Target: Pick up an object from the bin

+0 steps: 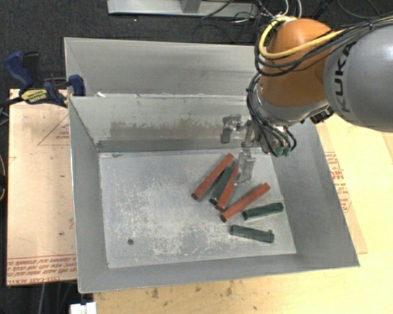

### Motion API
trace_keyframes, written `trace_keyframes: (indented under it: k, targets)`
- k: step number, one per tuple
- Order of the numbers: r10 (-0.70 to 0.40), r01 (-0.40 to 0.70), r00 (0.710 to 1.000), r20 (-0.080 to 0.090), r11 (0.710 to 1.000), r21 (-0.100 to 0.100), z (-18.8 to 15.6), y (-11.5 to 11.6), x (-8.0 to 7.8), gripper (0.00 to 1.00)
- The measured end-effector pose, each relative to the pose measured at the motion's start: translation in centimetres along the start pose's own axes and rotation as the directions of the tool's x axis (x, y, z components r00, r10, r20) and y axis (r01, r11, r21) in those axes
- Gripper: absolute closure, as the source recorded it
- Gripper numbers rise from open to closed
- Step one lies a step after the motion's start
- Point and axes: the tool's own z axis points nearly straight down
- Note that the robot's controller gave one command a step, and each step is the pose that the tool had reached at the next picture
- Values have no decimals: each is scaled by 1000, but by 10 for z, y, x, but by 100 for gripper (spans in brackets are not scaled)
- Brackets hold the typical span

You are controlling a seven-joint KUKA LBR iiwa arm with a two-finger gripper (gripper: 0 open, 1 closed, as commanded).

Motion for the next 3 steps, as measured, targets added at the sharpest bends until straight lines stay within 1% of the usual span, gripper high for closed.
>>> trace_keyframes:
  k: [1,2,3]
  targets:
    - [-15,15,1000,-1,1000,0,24,1,5,0]
    - [-10,10,1000,-13,1000,-1,62,-3,13,0]
    - [-225,225,974,-1,974,-2,127,-16,15,100]
